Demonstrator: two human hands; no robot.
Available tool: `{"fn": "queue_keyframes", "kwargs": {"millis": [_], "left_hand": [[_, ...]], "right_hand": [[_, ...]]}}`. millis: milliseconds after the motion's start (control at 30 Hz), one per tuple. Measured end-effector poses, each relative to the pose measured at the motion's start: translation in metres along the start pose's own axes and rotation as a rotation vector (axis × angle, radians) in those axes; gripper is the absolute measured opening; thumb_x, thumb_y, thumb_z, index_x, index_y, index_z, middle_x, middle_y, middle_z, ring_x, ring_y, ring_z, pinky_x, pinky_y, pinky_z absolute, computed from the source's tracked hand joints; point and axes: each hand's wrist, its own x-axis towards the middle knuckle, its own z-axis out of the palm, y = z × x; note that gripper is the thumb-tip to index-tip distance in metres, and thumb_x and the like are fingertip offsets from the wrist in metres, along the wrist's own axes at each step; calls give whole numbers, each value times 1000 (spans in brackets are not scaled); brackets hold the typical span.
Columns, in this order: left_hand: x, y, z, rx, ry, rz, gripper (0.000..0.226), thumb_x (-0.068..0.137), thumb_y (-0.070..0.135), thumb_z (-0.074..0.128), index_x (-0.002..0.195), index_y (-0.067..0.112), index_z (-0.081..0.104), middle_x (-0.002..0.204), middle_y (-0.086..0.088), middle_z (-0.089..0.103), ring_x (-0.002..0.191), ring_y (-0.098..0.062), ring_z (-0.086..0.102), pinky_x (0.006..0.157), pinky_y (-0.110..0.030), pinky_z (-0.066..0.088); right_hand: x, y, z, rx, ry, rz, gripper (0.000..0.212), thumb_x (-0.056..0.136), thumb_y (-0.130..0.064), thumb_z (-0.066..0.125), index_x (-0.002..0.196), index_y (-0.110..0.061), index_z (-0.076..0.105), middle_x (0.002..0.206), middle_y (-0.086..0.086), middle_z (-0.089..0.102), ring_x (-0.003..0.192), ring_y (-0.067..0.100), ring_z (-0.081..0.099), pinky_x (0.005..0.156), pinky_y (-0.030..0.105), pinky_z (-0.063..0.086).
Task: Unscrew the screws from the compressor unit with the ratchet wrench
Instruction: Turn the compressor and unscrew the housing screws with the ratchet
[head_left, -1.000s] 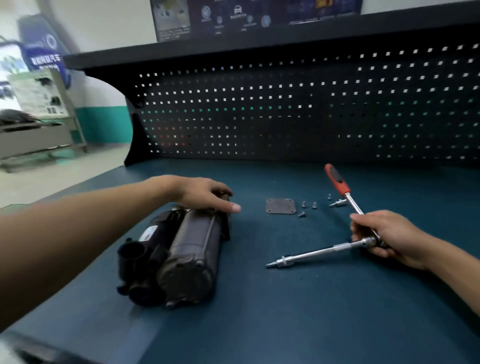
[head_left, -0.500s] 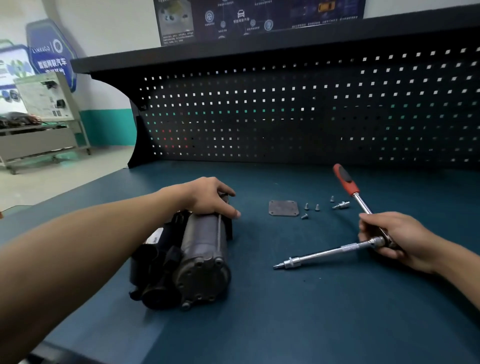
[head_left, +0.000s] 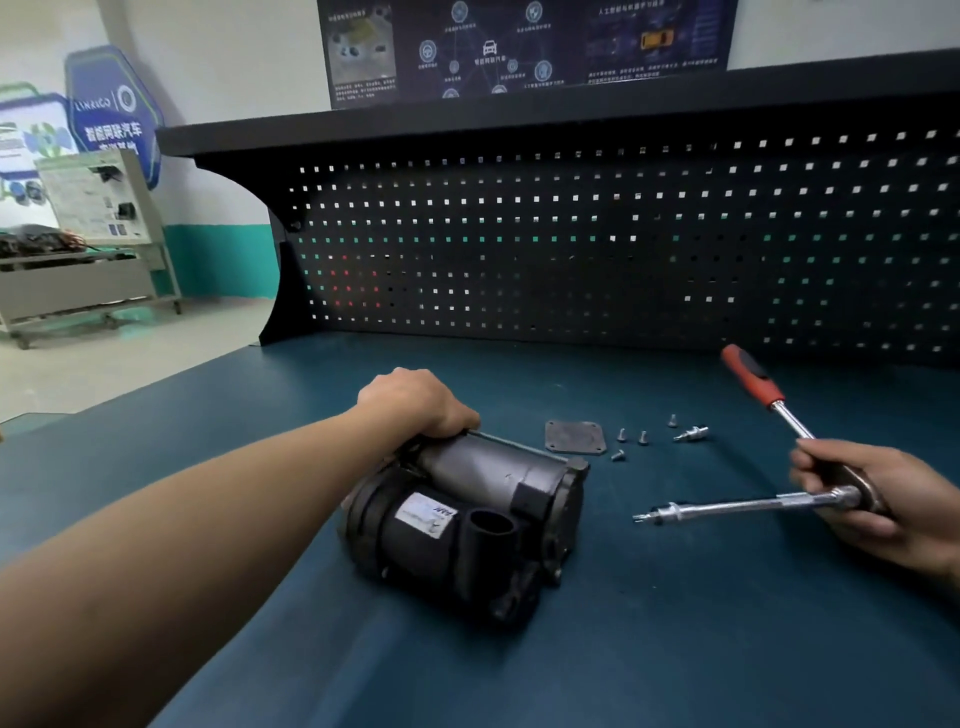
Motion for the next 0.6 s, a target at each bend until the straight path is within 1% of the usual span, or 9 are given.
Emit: {"fn": "queue_keyframes", "kwargs": {"millis": [67, 133, 200, 300, 333, 400, 433, 500, 600], "left_hand": [[0, 0, -5, 68, -21, -27, 67, 68, 75, 51, 111, 26, 66, 88, 1, 53, 90, -29, 54, 70, -33, 41], [2, -3, -7, 144, -69, -31, 82, 72, 85, 41, 125, 28, 65, 120, -2, 61, 110, -30, 57, 81, -36, 46], [2, -11, -9, 193, -110, 37, 96, 71, 93, 32, 131, 24, 62, 140, -4, 55, 125, -31, 53, 95, -40, 46], [-4, -29, -13, 82, -73, 322, 94, 72, 94, 31, 108, 17, 70, 130, -4, 60, 114, -25, 56, 93, -37, 45], [-9, -35, -11, 4, -64, 446, 92, 70, 95, 32, 110, 20, 69, 129, 2, 59, 116, -20, 55, 98, -36, 44], [-22, -45, -6, -109, -103, 615, 99, 62, 97, 35, 129, 28, 59, 131, 13, 55, 123, -10, 52, 107, -34, 40], [-27, -50, -2, -134, -128, 637, 103, 59, 98, 37, 137, 32, 52, 132, 17, 52, 124, -7, 49, 108, -34, 38], [-32, -55, 2, -139, -126, 637, 104, 55, 98, 38, 142, 42, 43, 132, 23, 49, 123, -3, 44, 108, -35, 36], [-31, -51, 0, -135, -116, 629, 97, 52, 97, 39, 135, 47, 48, 125, 20, 53, 119, -7, 48, 106, -39, 39]], "right_hand": [[-1, -2, -2, 29, -42, 23, 21, 84, -28, 59, 70, -13, 59, 65, 7, 49, 20, 11, 27, 23, 13, 22], [-2, -2, 2, 21, -71, 31, 23, 85, -28, 58, 68, -13, 60, 64, 7, 49, 19, 10, 27, 23, 13, 22], [-4, 0, 12, -9, -85, 34, 23, 84, -27, 59, 67, -11, 61, 62, 9, 50, 19, 10, 26, 23, 12, 22], [-9, 3, 24, -44, -82, 39, 24, 85, -25, 56, 68, -8, 59, 61, 13, 50, 19, 10, 26, 23, 12, 20], [-11, 4, 26, -51, -77, 40, 24, 86, -24, 55, 69, -7, 57, 61, 14, 50, 19, 11, 25, 23, 11, 19], [-12, 6, 30, -58, -67, 45, 23, 86, -23, 54, 71, -6, 55, 61, 15, 50, 19, 10, 25, 24, 11, 17], [-13, 6, 33, -61, -64, 47, 23, 86, -24, 54, 71, -5, 54, 61, 15, 49, 19, 10, 25, 25, 11, 17], [-14, 6, 38, -53, -66, 38, 23, 86, -24, 53, 71, -6, 53, 61, 14, 49, 19, 10, 25, 27, 11, 15], [-16, 3, 40, -14, -58, 1, 23, 87, -24, 52, 71, -8, 53, 62, 10, 49, 19, 9, 25, 28, 11, 14]]}}
